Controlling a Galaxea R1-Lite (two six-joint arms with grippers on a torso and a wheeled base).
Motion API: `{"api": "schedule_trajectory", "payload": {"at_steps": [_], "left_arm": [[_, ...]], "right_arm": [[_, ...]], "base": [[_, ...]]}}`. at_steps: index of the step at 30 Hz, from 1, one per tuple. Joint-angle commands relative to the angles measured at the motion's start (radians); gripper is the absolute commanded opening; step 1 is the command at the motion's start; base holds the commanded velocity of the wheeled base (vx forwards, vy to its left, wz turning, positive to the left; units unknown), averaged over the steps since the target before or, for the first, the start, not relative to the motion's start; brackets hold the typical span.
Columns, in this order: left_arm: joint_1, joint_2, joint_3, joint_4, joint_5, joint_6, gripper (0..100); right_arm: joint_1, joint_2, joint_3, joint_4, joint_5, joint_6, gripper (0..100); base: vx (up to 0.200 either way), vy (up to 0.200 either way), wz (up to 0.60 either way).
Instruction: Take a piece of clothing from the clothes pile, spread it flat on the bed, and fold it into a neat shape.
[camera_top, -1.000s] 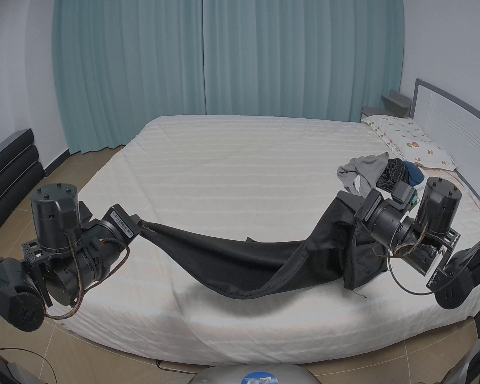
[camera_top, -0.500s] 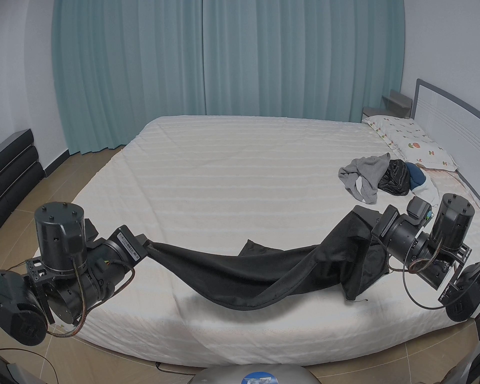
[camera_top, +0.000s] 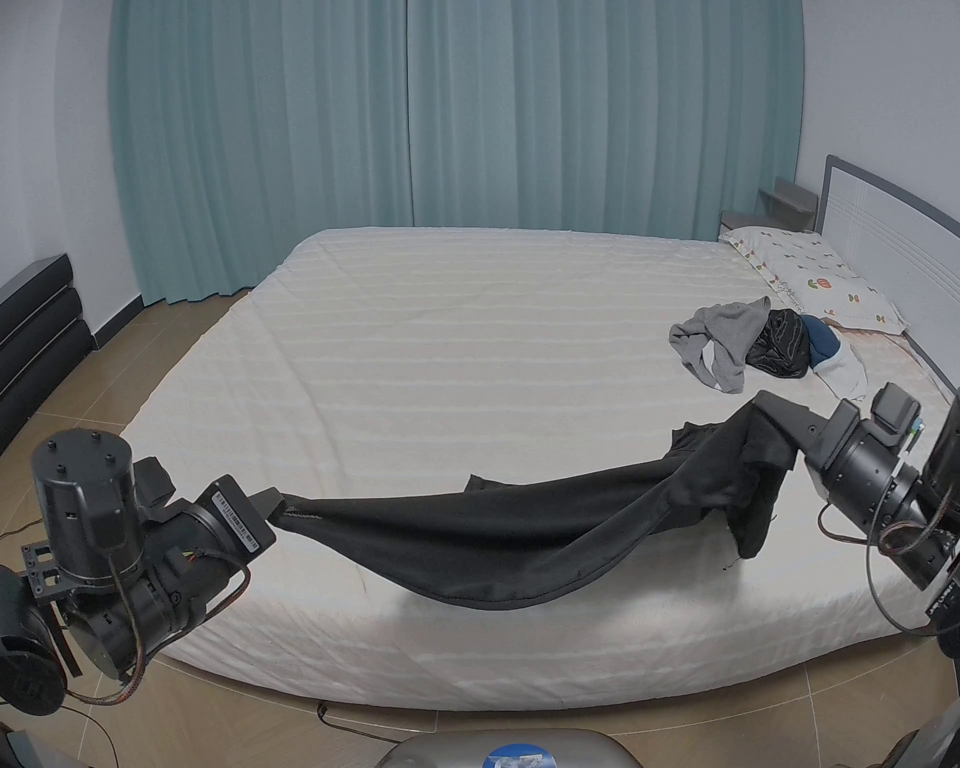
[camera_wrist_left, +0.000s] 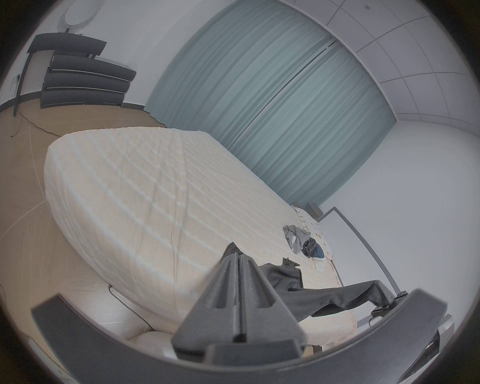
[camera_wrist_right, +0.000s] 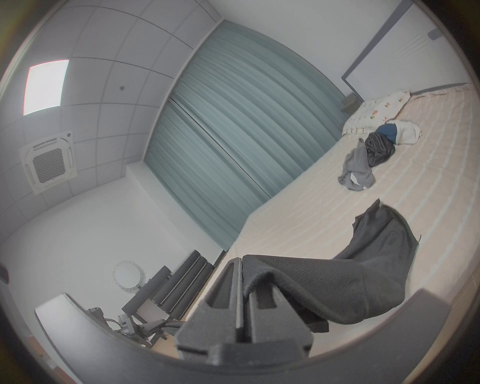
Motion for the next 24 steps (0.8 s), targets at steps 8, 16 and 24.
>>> {"api": "schedule_trajectory", "payload": {"at_steps": [8, 16, 24], "left_arm": [[-0.061, -0.236, -0.128, 0.162, 0.075, 0.017, 0], [-0.034, -0.199, -0.276, 0.214, 0.069, 0.092, 0], [0.113, 0.011, -0.467, 0.220, 0.017, 0.094, 0]], "right_arm": [[-0.025, -0.400, -0.228, 0.358, 0.001, -0.014, 0], [-0.112, -0.285, -0.416, 0.431, 0.036, -0.015, 0], [-0.158, -0.092, -0.622, 0.433, 0.032, -0.017, 0]], "base": [[0.000, 0.000, 0.00], [0.000, 0.000, 0.00], [0.000, 0.000, 0.00]]}}
